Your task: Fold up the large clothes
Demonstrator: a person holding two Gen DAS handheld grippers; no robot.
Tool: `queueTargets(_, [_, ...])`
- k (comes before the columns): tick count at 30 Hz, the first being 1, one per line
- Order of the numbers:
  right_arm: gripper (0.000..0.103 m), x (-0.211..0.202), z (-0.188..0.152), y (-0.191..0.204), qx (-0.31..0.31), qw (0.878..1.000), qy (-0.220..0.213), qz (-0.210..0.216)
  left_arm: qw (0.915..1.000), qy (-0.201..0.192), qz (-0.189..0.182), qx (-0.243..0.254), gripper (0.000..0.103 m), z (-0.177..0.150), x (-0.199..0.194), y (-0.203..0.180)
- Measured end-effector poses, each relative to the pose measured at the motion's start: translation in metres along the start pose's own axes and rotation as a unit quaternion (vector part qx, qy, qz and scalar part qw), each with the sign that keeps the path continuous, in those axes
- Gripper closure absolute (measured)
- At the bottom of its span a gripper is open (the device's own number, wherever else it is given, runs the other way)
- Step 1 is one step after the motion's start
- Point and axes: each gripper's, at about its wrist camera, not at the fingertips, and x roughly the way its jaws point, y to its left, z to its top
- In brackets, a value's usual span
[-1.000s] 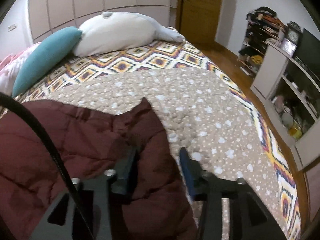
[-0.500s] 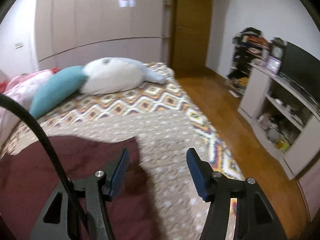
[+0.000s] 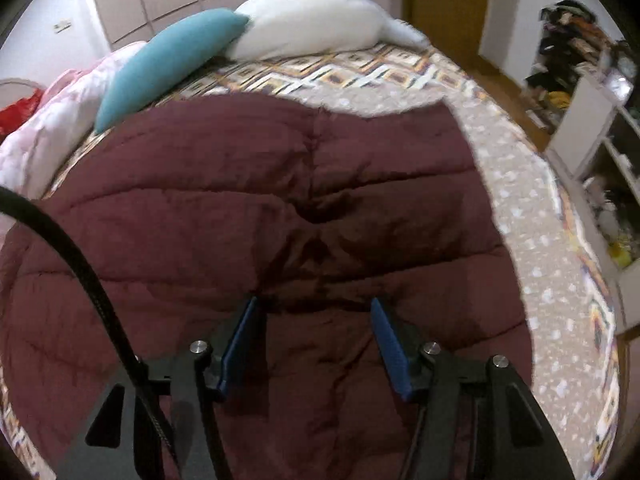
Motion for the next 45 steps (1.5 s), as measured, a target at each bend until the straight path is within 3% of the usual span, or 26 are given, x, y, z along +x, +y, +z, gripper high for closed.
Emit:
queueTargets(4, [0.045, -0.052, 0.004, 0.042, -0.044, 0.998, -0.04, 0.032, 0.9998, 0.005, -0.005, -0.02, 0.029, -0.017, 0.007, 0.014])
queueTargets(6, [0.056, -0.078, 0.004, 0.081, -0.076, 0.993, -0.048, 0.077, 0.9996, -0.008, -0.002, -0.025, 0.029, -0.023, 0.007, 0.021])
queueTargets(9, [0.072, -0.092, -0.001, 0.139, -0.098, 0.978, -0.025, 0.182, 0.9998, -0.01, 0.004, -0.018, 0.029, -0.025, 0.012, 0.026])
queueTargets(11, [0.076, -0.084, -0.007, 0.182, -0.107, 0.965, 0.0, 0.238, 0.9997, -0.009, -0.012, -0.021, 0.029, -0.023, 0.014, 0.029])
queueTargets(13, [0.077, -0.064, -0.013, 0.221, -0.114, 0.957, 0.022, 0.265, 0.9995, -0.018, -0.019, -0.019, 0.029, -0.022, 0.011, 0.03])
queueTargets(15, [0.078, -0.039, -0.017, 0.251, -0.107, 0.955, 0.04, 0.272, 0.9993, -0.03, -0.018, -0.014, 0.029, -0.022, 0.008, 0.03])
queueTargets(17, [0.078, -0.004, -0.014, 0.272, -0.089, 0.965, 0.054, 0.241, 0.9988, -0.044, -0.019, -0.009, 0.029, -0.021, 0.003, 0.029])
queueTargets(20, [0.079, 0.023, -0.007, 0.281, -0.05, 0.974, 0.062, 0.214, 0.9979, -0.062, -0.015, -0.007, 0.029, -0.019, -0.002, 0.03])
queueTargets(22, [0.079, 0.019, -0.002, 0.28, -0.044, 0.976, 0.055, 0.208, 0.9977, -0.066, -0.016, -0.007, 0.029, -0.018, -0.003, 0.03])
queueTargets(26, [0.078, -0.02, 0.002, 0.264, -0.047, 0.971, 0.034, 0.231, 0.9982, -0.058, -0.016, -0.01, 0.029, -0.018, -0.002, 0.031])
queueTargets(30, [0.071, -0.053, 0.0, 0.213, -0.011, 0.961, 0.03, 0.273, 0.9978, -0.066, -0.012, -0.007, 0.029, -0.019, -0.007, 0.03])
queueTargets(34, [0.066, -0.055, -0.012, 0.157, 0.017, 0.965, 0.039, 0.258, 0.9977, -0.067, -0.01, 0.002, 0.029, -0.02, -0.009, 0.025])
queueTargets(40, [0.067, -0.03, -0.025, 0.03, 0.132, 0.974, 0.047, 0.18, 0.9971, -0.073, -0.007, 0.019, 0.029, -0.023, -0.014, 0.016])
queueTargets(42, [0.061, -0.033, -0.032, -0.018, 0.156, 0.982, 0.038, 0.101, 0.9968, -0.076, -0.008, 0.021, 0.029, -0.024, -0.016, 0.015])
queueTargets(45, [0.062, -0.036, -0.05, -0.085, 0.216, 0.974, 0.04, 0.051, 0.9968, -0.076, -0.007, 0.023, 0.029, -0.024, -0.017, 0.013])
